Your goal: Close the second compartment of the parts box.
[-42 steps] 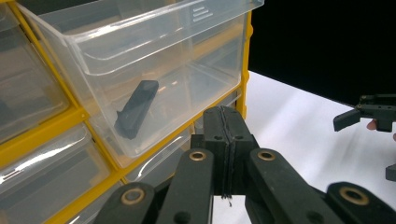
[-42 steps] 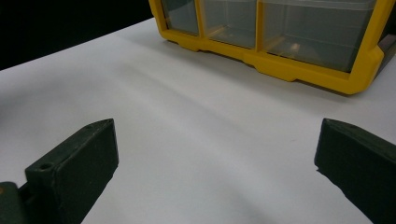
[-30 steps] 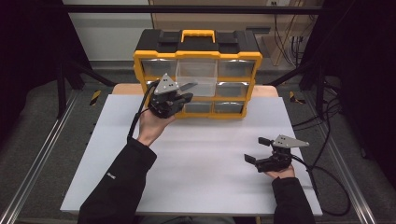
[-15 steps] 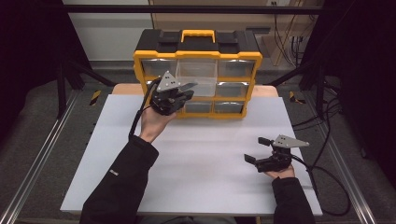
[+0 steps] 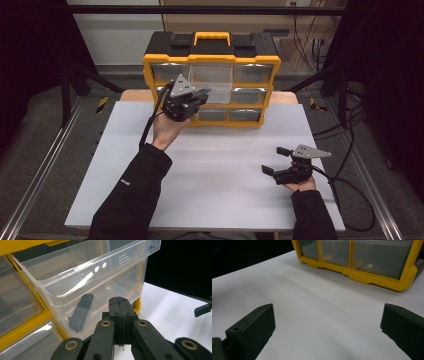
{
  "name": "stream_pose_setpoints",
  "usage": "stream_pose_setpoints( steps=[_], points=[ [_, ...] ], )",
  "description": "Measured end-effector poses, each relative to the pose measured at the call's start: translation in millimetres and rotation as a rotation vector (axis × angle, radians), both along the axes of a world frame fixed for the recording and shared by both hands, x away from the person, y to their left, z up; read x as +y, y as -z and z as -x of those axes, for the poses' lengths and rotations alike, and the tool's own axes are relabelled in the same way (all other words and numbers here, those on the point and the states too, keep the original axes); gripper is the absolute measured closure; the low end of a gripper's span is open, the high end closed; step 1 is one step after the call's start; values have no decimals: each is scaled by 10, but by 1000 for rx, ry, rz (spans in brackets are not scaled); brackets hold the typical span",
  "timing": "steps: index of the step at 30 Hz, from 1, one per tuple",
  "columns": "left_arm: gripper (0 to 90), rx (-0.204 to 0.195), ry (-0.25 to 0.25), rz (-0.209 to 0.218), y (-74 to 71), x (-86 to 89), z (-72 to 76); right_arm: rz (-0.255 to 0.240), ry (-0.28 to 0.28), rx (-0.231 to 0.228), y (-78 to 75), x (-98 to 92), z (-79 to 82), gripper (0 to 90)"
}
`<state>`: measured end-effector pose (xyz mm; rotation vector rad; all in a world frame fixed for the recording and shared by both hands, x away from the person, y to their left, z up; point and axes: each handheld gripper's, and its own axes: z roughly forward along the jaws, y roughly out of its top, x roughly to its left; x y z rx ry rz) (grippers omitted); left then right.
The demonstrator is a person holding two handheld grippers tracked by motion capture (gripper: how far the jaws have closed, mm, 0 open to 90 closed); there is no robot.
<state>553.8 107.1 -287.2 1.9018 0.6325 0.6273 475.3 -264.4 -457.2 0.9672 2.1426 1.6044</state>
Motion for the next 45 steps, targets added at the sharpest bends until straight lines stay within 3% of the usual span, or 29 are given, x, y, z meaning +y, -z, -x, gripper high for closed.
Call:
stream_pose_setpoints(
  steps=[4, 5, 9, 11, 15, 17, 18, 19, 20, 27, 28, 29, 45],
  points=[
    [892, -20, -4, -11, 2, -8, -30, 0, -1, -1, 0, 1, 0, 2],
    [893, -7, -7, -8, 4, -3, -26, 0, 0, -1, 0, 0, 0, 2],
    [893, -14, 0, -12, 6, -1, -32, 1, 0, 1, 1, 1, -1, 2],
    [893, -36, 8, -13, 5, -3, -49, 1, -1, 1, 2, 2, -1, 2],
    [893, -24, -2, -12, 10, -10, -50, 1, 0, 1, 0, 1, 0, 2],
    [893, -44, 2, -17, 4, -16, -70, -1, 0, 1, -1, 0, 1, 2],
    [893, -31, -6, -16, 3, -14, -60, -1, 0, 0, -2, -1, 1, 2],
    [893, -53, 8, -18, -1, -15, -84, 0, 1, -2, -2, -1, 1, 2],
    [893, -32, -6, -19, 1, -14, -69, -1, 0, -1, -3, -2, 2, 2],
    [893, -50, -8, -24, -2, -34, -119, 0, 0, 1, -2, -1, 2, 2],
    [893, -36, -16, -22, -1, -35, -110, 0, 0, -1, -2, -1, 2, 2],
    [893, -54, -11, -25, -3, -39, -123, -1, 1, -1, -3, -2, 2, 2],
    [892, -58, -25, -44, -13, -58, -203, 1, 2, -2, -3, -3, 1, 2]
  ],
)
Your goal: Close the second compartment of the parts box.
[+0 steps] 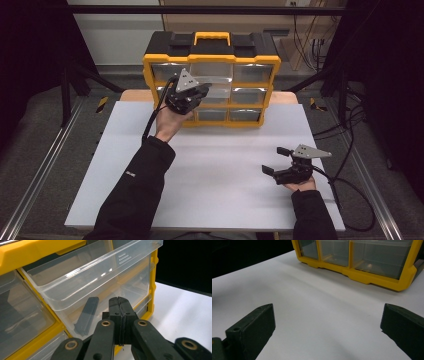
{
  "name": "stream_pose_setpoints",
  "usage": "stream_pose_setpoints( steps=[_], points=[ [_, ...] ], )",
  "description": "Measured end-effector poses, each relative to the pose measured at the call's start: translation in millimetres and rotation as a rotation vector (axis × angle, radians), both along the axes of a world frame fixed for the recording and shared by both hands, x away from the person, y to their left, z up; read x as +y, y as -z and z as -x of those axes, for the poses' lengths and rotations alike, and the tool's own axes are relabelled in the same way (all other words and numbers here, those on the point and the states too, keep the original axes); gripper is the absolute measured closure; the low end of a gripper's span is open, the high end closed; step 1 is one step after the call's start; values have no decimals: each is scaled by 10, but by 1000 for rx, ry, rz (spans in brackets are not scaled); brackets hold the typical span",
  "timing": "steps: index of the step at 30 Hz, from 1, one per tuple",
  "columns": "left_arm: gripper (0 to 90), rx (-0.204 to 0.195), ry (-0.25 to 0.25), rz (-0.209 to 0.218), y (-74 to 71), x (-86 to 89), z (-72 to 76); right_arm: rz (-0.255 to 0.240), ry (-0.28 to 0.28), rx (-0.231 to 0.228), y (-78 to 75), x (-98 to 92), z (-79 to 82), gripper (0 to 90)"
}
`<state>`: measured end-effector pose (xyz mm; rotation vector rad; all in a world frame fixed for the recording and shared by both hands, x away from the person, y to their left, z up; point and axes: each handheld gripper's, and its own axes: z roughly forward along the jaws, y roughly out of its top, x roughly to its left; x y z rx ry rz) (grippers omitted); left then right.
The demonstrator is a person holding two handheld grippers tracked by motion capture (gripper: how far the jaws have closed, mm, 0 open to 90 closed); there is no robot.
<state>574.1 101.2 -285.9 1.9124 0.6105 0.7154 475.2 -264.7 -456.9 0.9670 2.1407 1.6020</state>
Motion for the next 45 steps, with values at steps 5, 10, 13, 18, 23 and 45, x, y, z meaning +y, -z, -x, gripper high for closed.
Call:
stream_pose_setpoints(
  steps=[5, 10, 13, 18, 23, 45],
  points=[
    [893, 0, -4, -1, -1, -3, -35, 1, 0, 1, 1, 0, 0, 2],
    [892, -2, -8, -8, -4, -10, -69, 3, 0, 3, 1, -1, -1, 2],
    [892, -3, -13, -7, -3, -15, -88, 4, 0, 4, 1, -2, -1, 2],
    [893, -5, -16, -6, -4, -23, -116, 3, 0, 3, -1, -4, -1, 2],
    [893, -6, -15, -10, -3, -19, -134, 4, -1, 5, 2, -1, -2, 2],
    [893, -6, -29, 0, -7, -31, -250, 4, -1, 6, 0, -4, -1, 2]
  ],
)
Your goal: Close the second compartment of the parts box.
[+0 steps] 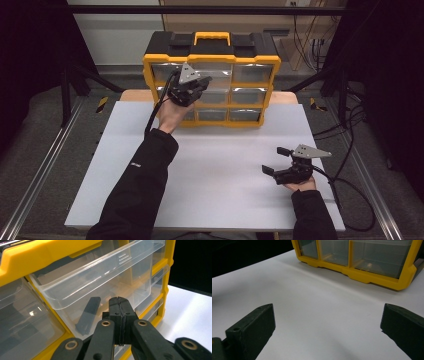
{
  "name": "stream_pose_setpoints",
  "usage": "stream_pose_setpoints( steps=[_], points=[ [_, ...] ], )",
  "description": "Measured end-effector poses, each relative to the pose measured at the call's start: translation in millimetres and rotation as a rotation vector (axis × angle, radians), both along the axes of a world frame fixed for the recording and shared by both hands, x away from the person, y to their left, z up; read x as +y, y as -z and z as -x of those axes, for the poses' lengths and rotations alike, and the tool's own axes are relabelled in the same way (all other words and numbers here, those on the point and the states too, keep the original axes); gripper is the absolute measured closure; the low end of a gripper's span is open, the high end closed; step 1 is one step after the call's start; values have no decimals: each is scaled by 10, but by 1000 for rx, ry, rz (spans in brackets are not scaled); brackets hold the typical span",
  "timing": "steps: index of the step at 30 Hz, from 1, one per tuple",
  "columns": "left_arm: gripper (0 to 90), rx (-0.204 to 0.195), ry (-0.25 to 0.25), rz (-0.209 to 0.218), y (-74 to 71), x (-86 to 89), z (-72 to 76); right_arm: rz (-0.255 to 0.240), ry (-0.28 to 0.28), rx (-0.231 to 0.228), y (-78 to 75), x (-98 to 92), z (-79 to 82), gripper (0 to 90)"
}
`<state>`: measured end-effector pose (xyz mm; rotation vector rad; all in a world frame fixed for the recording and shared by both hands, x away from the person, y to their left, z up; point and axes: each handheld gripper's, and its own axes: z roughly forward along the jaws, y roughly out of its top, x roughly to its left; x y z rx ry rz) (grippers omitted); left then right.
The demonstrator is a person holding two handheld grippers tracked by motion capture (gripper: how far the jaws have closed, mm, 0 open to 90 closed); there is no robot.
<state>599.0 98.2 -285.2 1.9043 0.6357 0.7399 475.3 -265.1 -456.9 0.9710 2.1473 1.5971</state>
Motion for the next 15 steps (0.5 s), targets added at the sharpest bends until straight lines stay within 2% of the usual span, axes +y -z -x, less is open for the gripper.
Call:
stream_pose_setpoints(
  steps=[9, 15],
  points=[
    [893, -4, -2, 10, 7, 5, -40, 1, 0, -1, 1, 0, -1, 2],
    [894, -12, -7, 0, 4, -1, -63, 0, 1, -1, 0, 0, 0, 2]
  ],
)
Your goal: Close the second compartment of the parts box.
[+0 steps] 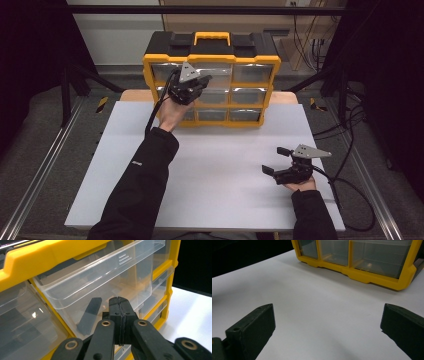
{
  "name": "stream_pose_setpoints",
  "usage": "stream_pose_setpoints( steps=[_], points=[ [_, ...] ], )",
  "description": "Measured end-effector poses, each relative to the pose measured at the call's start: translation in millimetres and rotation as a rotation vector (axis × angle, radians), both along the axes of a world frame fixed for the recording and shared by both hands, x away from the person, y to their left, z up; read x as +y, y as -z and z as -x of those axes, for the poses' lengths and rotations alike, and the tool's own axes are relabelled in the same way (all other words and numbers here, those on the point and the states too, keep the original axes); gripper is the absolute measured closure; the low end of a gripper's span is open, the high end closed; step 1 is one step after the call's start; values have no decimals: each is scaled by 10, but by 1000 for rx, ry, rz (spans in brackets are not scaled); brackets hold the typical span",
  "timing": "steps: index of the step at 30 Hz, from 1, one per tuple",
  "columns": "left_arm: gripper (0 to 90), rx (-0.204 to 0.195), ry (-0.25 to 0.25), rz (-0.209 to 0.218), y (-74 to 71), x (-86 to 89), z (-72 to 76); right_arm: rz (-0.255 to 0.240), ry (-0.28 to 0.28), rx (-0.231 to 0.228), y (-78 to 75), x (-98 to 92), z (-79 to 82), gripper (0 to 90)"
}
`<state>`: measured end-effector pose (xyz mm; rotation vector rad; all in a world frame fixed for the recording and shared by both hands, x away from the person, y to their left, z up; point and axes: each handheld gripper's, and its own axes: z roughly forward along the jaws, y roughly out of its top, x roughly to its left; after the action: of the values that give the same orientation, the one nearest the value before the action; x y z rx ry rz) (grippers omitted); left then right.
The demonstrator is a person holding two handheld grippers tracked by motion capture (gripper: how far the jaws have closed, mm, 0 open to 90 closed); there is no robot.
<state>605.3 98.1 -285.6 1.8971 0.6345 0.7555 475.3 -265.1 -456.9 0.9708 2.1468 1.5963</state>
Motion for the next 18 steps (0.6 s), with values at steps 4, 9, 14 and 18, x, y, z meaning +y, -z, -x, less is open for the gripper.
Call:
stream_pose_setpoints(
  steps=[4, 9, 14, 18],
  points=[
    [893, -5, -1, -3, 3, -2, -15, -2, -1, -1, 0, 0, 0, 2],
    [893, -9, -8, -11, -2, -12, -45, -2, -1, -2, 0, 0, -1, 2],
    [894, -5, -15, -7, -1, -15, -74, -3, -1, -3, -3, -1, 0, 2],
    [894, -5, -18, -13, -4, -21, -92, -4, 0, -3, -3, -2, 1, 2]
  ],
)
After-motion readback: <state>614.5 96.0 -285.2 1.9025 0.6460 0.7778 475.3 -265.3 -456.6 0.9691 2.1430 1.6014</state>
